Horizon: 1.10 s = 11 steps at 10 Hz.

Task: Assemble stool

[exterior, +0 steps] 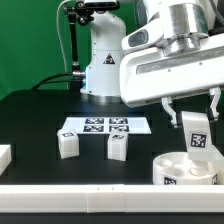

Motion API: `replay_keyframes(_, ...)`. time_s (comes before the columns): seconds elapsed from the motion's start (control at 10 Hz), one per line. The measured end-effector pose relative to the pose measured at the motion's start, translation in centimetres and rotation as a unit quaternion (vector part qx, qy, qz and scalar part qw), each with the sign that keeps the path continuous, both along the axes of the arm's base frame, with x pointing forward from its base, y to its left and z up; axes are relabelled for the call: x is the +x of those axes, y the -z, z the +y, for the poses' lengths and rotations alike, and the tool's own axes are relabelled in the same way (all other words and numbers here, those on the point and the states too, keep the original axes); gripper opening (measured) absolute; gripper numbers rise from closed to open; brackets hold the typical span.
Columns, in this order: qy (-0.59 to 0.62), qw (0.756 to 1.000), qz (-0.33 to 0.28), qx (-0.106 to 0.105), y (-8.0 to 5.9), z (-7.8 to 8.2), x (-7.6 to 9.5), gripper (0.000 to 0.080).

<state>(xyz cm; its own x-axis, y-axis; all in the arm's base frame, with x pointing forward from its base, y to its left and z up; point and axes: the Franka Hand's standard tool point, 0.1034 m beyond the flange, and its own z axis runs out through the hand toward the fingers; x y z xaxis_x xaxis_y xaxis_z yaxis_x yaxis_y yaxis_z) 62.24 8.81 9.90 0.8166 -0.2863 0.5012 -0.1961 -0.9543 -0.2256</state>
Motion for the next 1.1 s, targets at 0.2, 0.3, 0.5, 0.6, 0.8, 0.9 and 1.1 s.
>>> replay_keyframes(0.2,-0.003,1.000,0.003,-0.003,0.5,-0.2,-0.1,0.0327)
replay_keyframes(0.3,-0.004,1.000,0.005,-0.004,0.7,-0.2,-0.2,0.0327)
replay_keyframes(0.5,-0.005,1.000,0.007,-0.005,1.1,-0.2,-0.4,0.0327)
replay_keyframes(0.6,-0.005,1.000,0.005,-0.006,1.2,-0.2,-0.3,0.0327)
replay_keyframes(0.8,-0.004,1.000,-0.010,-0.010,1.2,-0.2,-0.3,0.0327)
replay_keyframes(0.9,-0.004,1.000,-0.011,-0.010,1.2,-0.2,-0.3,0.0327)
replay_keyframes(1.1,-0.003,1.000,-0.011,-0.010,1.2,-0.3,-0.3,0.0327)
